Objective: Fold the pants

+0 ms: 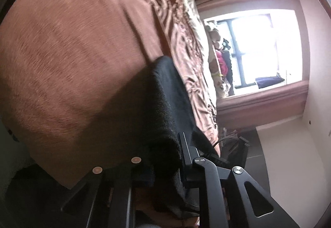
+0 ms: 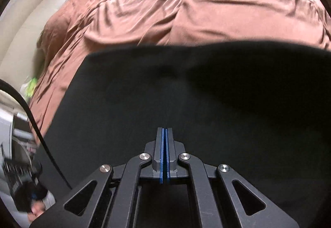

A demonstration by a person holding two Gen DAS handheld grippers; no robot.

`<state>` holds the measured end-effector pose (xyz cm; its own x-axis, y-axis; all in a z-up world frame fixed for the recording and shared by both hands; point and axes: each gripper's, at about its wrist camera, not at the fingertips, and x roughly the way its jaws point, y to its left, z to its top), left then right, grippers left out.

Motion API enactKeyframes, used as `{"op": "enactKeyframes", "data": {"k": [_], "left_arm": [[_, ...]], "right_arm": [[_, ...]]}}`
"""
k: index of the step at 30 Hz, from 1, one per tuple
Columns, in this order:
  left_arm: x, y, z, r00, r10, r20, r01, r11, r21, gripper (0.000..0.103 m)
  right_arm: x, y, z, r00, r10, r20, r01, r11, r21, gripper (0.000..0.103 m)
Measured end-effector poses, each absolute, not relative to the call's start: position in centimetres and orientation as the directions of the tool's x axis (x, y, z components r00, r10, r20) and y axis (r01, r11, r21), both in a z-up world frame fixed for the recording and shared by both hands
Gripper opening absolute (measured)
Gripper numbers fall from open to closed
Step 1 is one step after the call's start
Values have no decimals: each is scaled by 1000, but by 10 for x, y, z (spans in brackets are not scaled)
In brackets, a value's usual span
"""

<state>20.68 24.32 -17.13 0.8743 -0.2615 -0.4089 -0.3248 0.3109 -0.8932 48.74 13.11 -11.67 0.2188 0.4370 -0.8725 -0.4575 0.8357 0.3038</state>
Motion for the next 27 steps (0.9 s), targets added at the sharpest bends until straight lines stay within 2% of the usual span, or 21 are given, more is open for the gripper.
{"op": "enactKeyframes", "data": {"k": [15, 24, 27], "left_arm": [[242, 215, -101, 880, -312, -358, -194, 452, -871, 18], [273, 177, -57, 861, -363, -356, -108, 553, -826, 18], [282, 161, -48, 851, -389, -354, -77, 573, -816, 18]], "right_arm": [[429, 99, -121, 95, 546, -833, -501, 749, 434, 0], [420, 29, -86, 197, 638, -745, -461, 731, 503, 0], [417, -2, -74, 284, 630, -722, -428, 758, 493, 0]]}}
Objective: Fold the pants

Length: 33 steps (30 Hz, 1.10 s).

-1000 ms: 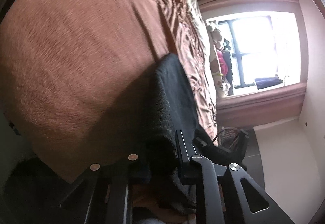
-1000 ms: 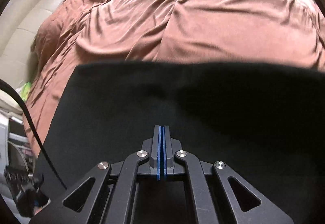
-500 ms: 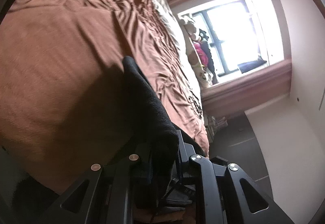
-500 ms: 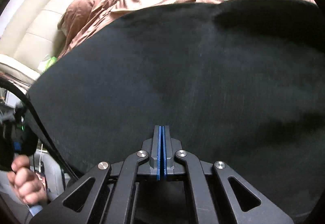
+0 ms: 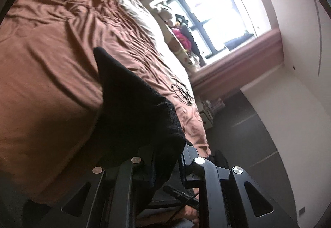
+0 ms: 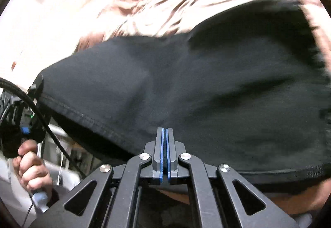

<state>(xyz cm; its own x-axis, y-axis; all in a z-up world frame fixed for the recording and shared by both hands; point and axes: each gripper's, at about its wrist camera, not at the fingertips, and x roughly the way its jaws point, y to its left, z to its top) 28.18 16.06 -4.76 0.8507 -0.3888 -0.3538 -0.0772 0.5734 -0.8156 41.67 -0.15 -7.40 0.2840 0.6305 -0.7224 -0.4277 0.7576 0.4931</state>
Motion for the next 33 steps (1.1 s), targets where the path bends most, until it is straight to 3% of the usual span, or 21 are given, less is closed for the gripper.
{"op": "enactKeyframes", "data": {"k": [2, 4, 5, 6, 23, 33], "left_arm": [[288, 148, -41, 843, -406, -352, -55, 586, -808, 18], [293, 136, -36, 835, -426, -349, -30, 598, -801, 18], [295, 130, -33, 830, -436, -349, -20, 602, -799, 18], [299, 124, -31, 825, -445, -350, -10, 606, -796, 18], [352, 22, -17, 717, -599, -356, 135, 621, -772, 18], [392, -57, -58, 577, -711, -402, 177, 589, -788, 18]], "right_arm": [[416, -22, -67, 324, 632, -703, -409, 764, 499, 1], [416, -42, -62, 343, 648, -680, -394, 756, 522, 20], [415, -51, -59, 360, 647, -672, -389, 759, 522, 51], [412, -56, -56, 378, 646, -663, -386, 761, 521, 73], [374, -177, -53, 552, 635, -540, -290, 754, 589, 74], [358, -244, -65, 605, 575, -551, -162, 766, 622, 74]]}}
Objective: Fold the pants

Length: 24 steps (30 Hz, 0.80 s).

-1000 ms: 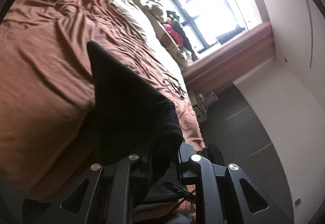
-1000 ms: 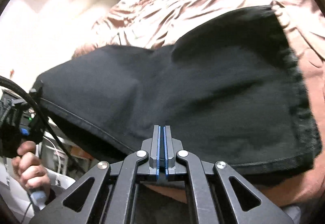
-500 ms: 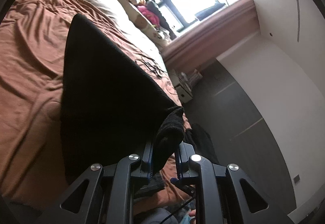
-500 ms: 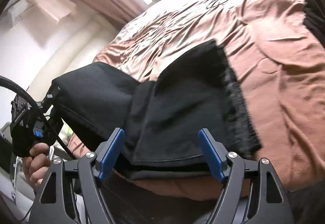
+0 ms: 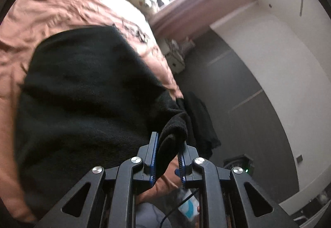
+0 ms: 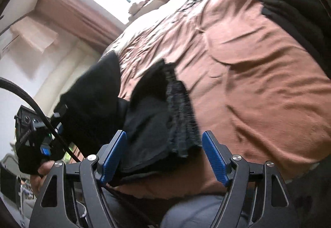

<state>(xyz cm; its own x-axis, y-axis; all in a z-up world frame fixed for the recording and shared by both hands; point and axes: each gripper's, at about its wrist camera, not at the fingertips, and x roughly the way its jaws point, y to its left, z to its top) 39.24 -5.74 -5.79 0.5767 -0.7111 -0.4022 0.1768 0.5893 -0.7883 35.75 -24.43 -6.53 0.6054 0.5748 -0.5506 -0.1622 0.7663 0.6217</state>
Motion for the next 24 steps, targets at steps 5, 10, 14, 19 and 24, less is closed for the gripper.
{"op": "enactKeyframes", "data": {"k": [5, 10, 14, 19, 24], "left_arm": [[407, -99, -110, 467, -743, -479, 129, 594, -794, 18], [406, -104, -127, 439, -747, -500, 102, 594, -798, 18], [404, -108, -126, 417, -749, -515, 103, 602, -792, 18], [402, -112, -136, 393, -732, -557, 74, 629, -774, 22], [405, -107, -130, 384, -727, -568, 68, 636, -768, 65]], "right_arm": [[353, -269, -72, 619, 551, -560, -98, 762, 640, 74], [351, -271, -74, 602, 565, -564, -97, 753, 651, 74], [352, -267, -74, 595, 588, -547, -110, 734, 670, 74], [357, -259, -81, 582, 611, -537, -126, 720, 683, 74], [358, -253, -84, 560, 642, -523, -141, 696, 704, 74]]}}
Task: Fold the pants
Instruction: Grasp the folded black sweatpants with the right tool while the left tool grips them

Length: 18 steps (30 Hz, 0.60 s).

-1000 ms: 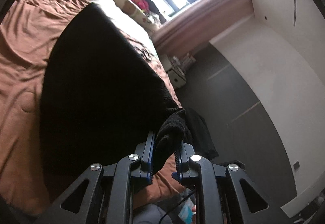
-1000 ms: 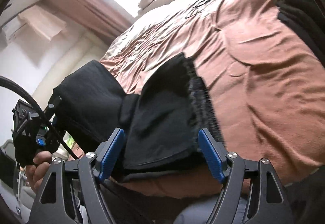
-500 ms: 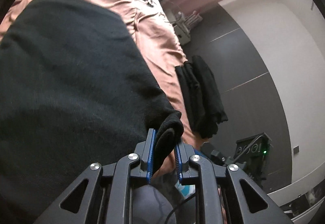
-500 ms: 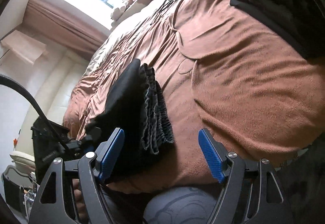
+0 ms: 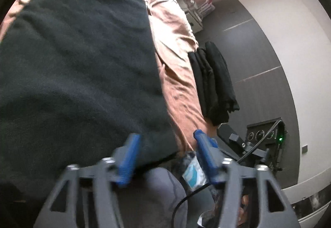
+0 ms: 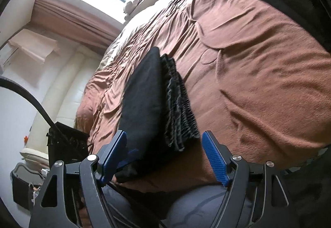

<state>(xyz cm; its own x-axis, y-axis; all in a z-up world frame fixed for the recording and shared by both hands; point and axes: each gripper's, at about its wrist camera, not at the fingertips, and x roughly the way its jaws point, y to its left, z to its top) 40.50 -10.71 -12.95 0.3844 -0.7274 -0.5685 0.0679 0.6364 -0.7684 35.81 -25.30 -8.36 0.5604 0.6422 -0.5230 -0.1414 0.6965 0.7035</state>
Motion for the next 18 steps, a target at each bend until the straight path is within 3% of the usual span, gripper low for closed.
{"op": "enactKeyframes", "data": {"k": [6, 10, 14, 15, 16, 18], "left_arm": [[396, -86, -115, 429, -680, -594, 83, 685, -724, 67], [391, -62, -113, 460, -641, -615, 50, 710, -702, 67], [387, -36, -115, 492, -577, -652, 3, 750, -662, 67], [386, -28, -116, 497, -568, -656, -12, 752, -659, 67], [386, -21, -118, 502, -562, -658, -27, 750, -661, 67], [385, -8, -121, 511, -540, -669, -61, 754, -654, 67]], "right_arm": [[363, -238, -90, 539, 659, -525, -154, 690, 707, 74], [371, -222, -98, 505, 641, -578, -145, 723, 675, 74], [378, -202, -108, 452, 641, -620, -155, 741, 653, 54], [380, -199, -110, 445, 637, -629, -155, 747, 646, 32], [382, -195, -113, 431, 634, -642, -157, 753, 639, 21], [385, -192, -115, 434, 622, -652, -152, 764, 627, 10]]}}
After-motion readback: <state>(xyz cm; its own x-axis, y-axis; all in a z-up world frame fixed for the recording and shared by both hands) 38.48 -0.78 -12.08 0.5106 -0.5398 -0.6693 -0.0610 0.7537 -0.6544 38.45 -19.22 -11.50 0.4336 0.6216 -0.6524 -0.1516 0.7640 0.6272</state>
